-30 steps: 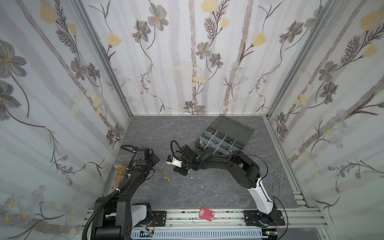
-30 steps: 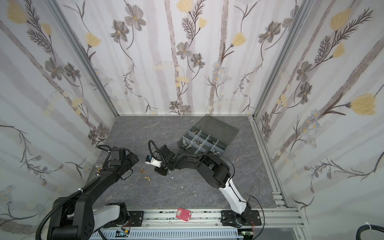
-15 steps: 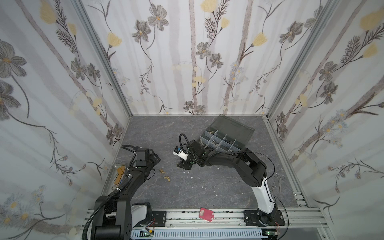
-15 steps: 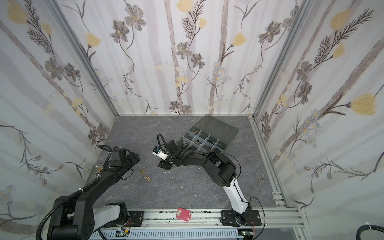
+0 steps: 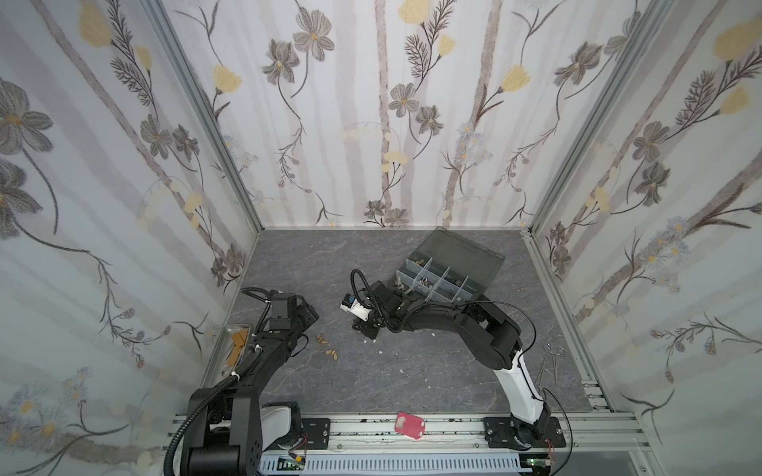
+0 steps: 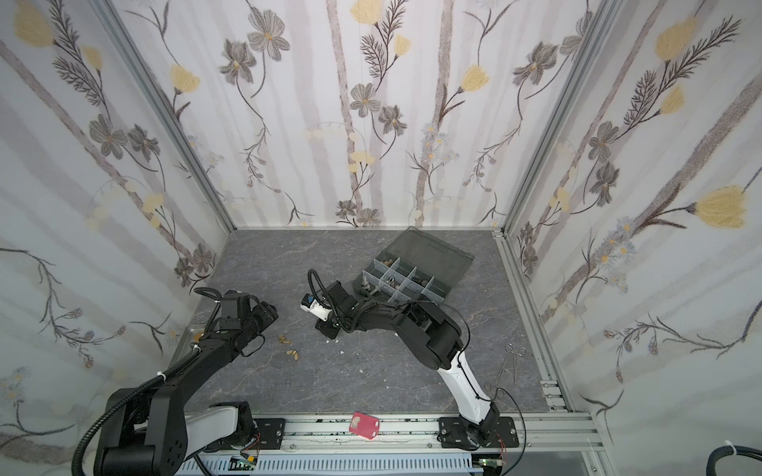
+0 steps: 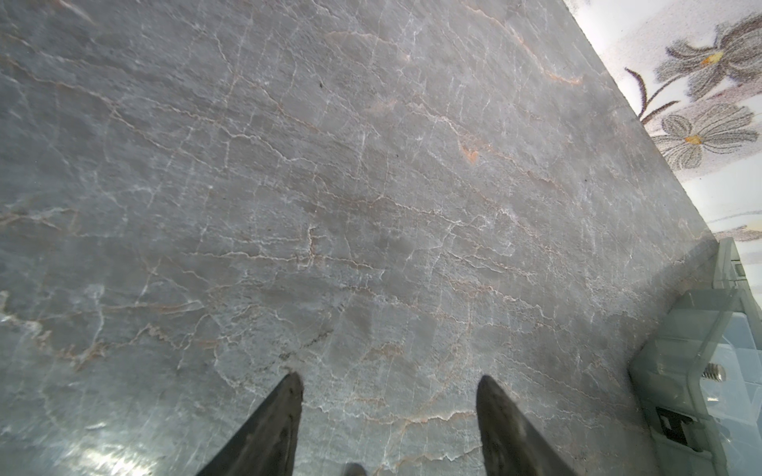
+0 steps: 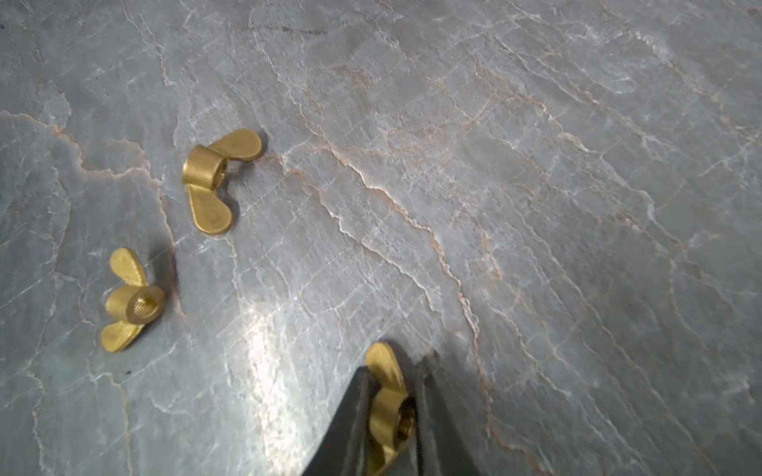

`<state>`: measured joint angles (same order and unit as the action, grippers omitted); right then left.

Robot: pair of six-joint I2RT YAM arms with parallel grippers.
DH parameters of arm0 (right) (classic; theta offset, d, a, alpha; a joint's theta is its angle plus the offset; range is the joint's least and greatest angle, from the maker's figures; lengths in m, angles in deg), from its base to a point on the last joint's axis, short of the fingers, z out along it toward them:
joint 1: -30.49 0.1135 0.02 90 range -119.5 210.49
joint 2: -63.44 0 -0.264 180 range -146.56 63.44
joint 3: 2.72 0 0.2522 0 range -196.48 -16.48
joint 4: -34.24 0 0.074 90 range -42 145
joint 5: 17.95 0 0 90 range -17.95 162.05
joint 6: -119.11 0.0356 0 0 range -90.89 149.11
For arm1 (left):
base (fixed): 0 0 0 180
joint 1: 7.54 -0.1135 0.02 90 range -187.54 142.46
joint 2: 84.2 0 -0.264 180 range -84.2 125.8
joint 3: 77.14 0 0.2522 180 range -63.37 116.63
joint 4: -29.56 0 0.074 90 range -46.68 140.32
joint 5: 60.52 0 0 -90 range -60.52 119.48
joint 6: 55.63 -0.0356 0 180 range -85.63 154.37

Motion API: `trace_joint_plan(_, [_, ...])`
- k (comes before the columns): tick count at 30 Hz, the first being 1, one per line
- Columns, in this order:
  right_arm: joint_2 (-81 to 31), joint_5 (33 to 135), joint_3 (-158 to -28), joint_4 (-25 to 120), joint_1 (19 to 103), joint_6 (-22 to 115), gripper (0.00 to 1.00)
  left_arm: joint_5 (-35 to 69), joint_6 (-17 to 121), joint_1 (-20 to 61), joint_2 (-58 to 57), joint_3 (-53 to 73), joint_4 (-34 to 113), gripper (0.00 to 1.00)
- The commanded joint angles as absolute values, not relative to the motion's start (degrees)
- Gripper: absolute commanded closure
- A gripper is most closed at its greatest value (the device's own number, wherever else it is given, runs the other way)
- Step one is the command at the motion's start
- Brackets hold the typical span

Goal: Sort the screws and nuts into containers
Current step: Pick up the nut from the center of the table, then place the nut into the container.

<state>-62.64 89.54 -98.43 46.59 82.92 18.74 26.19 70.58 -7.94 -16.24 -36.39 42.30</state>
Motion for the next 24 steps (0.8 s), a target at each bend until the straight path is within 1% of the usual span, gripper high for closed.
trace_joint_plan(1, [-63.47, 88.83, -99.16, 50.92, 82.41, 18.46, 0.9, 25.55, 70.14, -7.8, -16.09, -36.35, 40.42, 0.33])
trace_joint_plan(5, [-62.4, 89.63, -99.71, 51.08, 81.47, 19.0, 0.96, 25.32, 69.65, -7.29, -16.58, -36.2, 39.85, 0.32])
trace_joint_plan(10, [-57.67, 90.75, -100.75, 50.47, 78.47, 21.83, 0.99, 24.68, 68.02, -4.4, -18.16, -34.49, 38.64, 0.3])
trace_joint_plan(15, [-54.94, 89.99, -103.82, 49.89, 69.07, 26.3, 0.98, 23.76, 65.33, 2.26, -18.74, -31.38, 35.02, 0.27])
trace_joint_plan(20, [-56.99, 83.91, -107.41, 51.01, 59.36, 27.8, 0.98, 20.72, 62.17, 9.2, -17.85, -28.69, 30.47, 0.24])
trace_joint_plan(24, [-59.41, 84.98, -110.03, 51.28, 53.05, 29.79, 0.97, 20.6, 60.54, 11.95, -17.64, -28.71, 28.5, 0.21])
